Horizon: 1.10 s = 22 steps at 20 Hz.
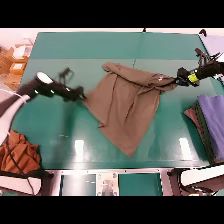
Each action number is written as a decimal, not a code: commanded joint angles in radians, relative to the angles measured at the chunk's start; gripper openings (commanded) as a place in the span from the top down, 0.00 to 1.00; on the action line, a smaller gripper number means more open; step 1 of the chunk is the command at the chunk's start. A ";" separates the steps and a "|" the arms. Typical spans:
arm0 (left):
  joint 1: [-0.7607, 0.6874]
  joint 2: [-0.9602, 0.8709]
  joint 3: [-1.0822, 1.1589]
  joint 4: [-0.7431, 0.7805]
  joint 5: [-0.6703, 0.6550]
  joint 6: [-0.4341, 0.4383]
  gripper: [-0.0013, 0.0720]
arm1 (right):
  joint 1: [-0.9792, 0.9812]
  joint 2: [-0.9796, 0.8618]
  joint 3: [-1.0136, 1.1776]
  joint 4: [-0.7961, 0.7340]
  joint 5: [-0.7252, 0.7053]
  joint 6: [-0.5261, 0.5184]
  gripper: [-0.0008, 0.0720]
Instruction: Fold the shirts.
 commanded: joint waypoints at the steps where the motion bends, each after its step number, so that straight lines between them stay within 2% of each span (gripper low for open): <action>1: 0.122 0.013 0.238 0.125 -0.001 -0.048 0.95 | 0.002 0.158 -0.183 -0.073 0.030 0.084 0.96; 4: 0.155 0.005 0.391 0.159 0.097 -0.052 0.95 | 0.035 0.388 -0.497 -0.072 -0.003 0.143 0.96; 8: 0.154 -0.052 0.520 0.176 0.120 -0.040 0.95 | 0.150 0.620 -0.842 -0.002 -0.084 0.215 0.96; 11: 0.154 -0.108 0.539 0.132 0.097 -0.029 0.94 | 0.196 0.626 -0.911 0.102 -0.207 0.214 0.96; 15: 0.154 -0.174 0.539 0.085 0.039 0.016 0.94 | 0.197 0.561 -0.875 0.167 -0.371 0.203 0.96; 16: 0.154 -0.185 0.539 0.078 0.023 0.020 0.65 | 0.197 0.539 -0.863 0.176 -0.384 0.202 0.96; 17: 0.154 -0.188 0.539 0.072 0.006 0.019 0.16 | 0.196 0.517 -0.850 0.188 -0.397 0.184 0.96; 18: 0.158 -0.186 0.544 0.069 -0.031 0.012 0.03 | 0.196 0.496 -0.834 0.198 -0.404 0.172 0.96; 20: 0.193 -0.175 0.582 0.072 -0.163 0.002 0.03 | 0.196 0.445 -0.782 0.197 -0.407 0.152 0.91; 21: 0.222 -0.169 0.600 0.080 -0.238 -0.029 0.03 | 0.194 0.417 -0.754 0.197 -0.407 0.146 0.87; 22: 0.260 -0.161 0.606 0.093 -0.323 -0.062 0.03 | 0.192 0.391 -0.727 0.198 -0.406 0.130 0.87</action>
